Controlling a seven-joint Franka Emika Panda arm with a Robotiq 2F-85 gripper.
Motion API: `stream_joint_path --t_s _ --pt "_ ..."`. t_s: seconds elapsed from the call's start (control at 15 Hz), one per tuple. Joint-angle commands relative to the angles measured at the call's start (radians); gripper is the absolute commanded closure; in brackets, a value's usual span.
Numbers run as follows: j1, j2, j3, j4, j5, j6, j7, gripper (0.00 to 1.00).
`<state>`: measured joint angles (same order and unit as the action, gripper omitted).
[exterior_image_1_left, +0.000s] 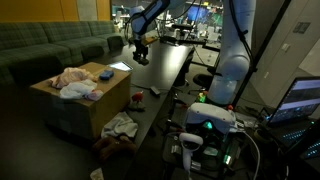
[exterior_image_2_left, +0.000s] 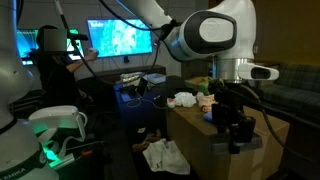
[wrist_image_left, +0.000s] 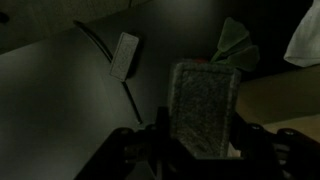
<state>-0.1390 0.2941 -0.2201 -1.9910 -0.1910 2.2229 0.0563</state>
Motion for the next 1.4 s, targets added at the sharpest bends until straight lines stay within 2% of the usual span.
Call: stream_joint_path --t_s 0.0,0.4,0.73,1.33 --pt "0.029 0.004 0.035 0.02 -0.017 -0.02 0.03 0.67" --pt "0.057 0.074 0.073 0.07 0.0 -0.032 0.039 0.67" --pt "0.062 0.169 0.086 0.17 0.045 -0.065 0.092 0.67" --pt "-0.012 0.353 0.086 0.428 0.255 -0.198 0.166 0.67"
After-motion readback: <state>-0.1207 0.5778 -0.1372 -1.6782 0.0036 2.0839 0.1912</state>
